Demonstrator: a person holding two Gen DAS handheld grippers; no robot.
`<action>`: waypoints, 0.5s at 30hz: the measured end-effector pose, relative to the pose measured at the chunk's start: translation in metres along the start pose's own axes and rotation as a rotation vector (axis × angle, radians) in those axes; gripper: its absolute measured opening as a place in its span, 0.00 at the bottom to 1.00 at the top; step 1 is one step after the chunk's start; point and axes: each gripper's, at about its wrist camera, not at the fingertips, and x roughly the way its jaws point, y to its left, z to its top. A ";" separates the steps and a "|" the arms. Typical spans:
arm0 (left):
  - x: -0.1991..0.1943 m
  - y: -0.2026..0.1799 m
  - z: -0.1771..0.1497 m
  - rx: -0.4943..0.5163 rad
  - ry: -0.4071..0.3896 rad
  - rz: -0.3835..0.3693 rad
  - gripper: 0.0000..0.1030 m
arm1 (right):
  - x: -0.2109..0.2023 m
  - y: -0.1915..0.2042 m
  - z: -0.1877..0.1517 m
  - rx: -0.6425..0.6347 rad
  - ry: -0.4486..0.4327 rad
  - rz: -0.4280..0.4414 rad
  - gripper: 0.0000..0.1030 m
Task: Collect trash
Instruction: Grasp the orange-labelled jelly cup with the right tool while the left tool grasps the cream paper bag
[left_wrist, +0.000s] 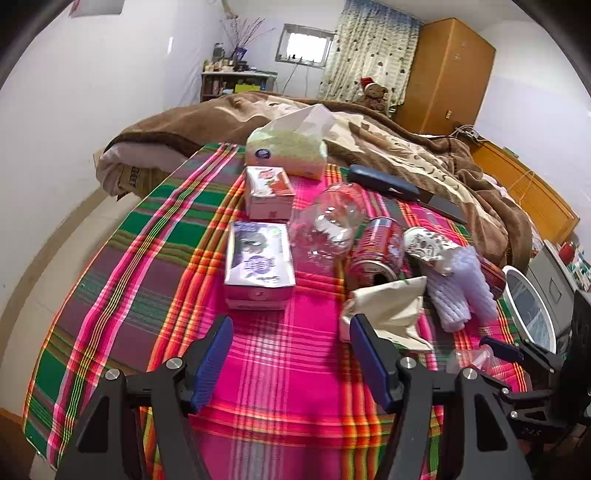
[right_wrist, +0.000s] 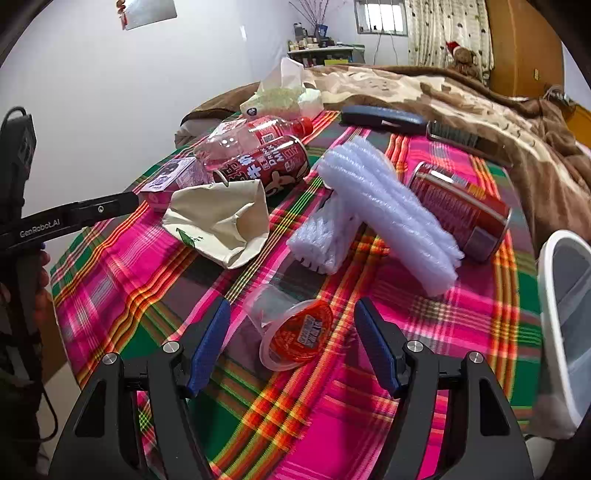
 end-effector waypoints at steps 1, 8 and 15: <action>0.002 0.002 0.000 -0.005 0.003 0.000 0.64 | 0.000 0.000 -0.001 0.003 0.001 0.003 0.69; 0.010 -0.003 0.004 0.015 0.013 -0.039 0.64 | 0.005 0.002 -0.001 0.000 0.022 -0.021 0.52; 0.021 -0.023 0.006 0.061 0.030 -0.103 0.64 | 0.005 -0.001 -0.001 0.007 0.021 -0.030 0.50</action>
